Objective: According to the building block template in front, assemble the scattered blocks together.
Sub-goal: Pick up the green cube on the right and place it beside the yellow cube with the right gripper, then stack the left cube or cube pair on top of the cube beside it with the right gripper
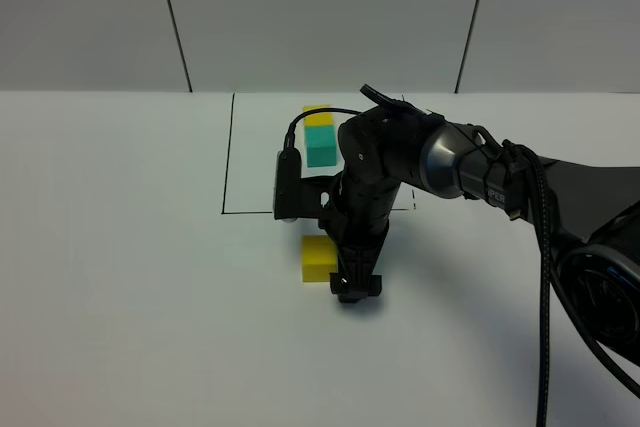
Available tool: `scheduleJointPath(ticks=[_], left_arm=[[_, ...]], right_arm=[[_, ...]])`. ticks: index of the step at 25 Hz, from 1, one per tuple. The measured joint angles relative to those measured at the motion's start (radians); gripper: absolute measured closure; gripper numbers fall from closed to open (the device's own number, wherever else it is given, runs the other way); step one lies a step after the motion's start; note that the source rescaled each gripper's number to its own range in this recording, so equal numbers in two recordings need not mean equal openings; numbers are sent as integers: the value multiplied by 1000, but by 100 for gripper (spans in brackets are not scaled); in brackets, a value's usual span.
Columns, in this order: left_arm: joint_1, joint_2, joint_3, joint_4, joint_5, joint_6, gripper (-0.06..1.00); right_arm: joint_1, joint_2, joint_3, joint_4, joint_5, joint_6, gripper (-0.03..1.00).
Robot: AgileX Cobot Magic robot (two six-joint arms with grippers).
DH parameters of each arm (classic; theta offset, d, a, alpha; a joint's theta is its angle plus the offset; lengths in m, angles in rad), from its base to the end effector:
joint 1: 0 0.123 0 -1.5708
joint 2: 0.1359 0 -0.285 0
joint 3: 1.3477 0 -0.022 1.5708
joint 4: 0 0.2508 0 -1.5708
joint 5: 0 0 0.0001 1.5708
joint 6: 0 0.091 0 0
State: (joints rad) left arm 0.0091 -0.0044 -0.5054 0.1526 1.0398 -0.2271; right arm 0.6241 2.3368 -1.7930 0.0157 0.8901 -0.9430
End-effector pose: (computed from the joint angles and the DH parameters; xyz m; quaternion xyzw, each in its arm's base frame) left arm -0.0059 0.0119 0.2812 -0.1018 0.8365 0.0177 0.5381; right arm 0.3877 0.2805 0.1202 -0.6984 0.7069 -0.0112 0.1114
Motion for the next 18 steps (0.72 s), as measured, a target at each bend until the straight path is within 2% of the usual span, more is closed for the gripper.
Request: scheduleJointPath(ticks=[4,12,15,18], left_arm=[[0,0,0,0,0,0,34],[0,0,0,0,0,0,34],[0,0,0,0,0,0,34],[0,0,0,0,0,0,34]], right_arm=[[39,-22,12,4,44,49,-3],[117,-205,13,7,173,226,-3],[105,-262,13,11,238,336,-3],[51,-311,13,66,293,411,-3]])
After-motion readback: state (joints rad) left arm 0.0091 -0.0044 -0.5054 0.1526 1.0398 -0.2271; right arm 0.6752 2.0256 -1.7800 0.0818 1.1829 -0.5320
